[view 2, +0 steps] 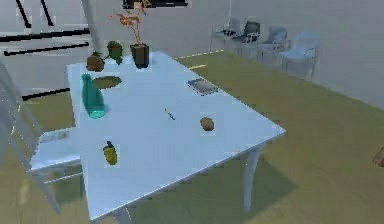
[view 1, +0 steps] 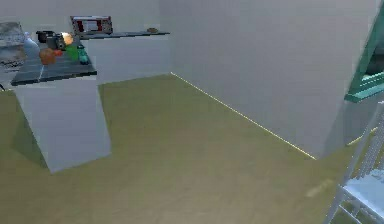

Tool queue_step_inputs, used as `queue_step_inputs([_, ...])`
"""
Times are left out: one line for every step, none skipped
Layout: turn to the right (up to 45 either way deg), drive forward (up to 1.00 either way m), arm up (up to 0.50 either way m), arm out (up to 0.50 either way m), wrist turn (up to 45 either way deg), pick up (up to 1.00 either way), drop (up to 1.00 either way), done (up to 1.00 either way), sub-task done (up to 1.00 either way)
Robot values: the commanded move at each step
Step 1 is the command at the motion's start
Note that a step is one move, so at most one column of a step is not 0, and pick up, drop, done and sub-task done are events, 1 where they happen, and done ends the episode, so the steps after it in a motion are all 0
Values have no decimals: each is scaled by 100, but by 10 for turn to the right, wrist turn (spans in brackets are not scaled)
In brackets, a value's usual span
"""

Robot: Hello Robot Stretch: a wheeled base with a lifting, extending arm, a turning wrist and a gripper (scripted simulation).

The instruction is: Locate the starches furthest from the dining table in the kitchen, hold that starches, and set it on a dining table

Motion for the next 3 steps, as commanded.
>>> queue_step_inputs([-300,0,0,0,0,0,0,0,0])
queue_step_inputs([0,20,0,0,0,0,0,0,0])
queue_step_inputs([450,0,0,0,0,0,0,0,0])
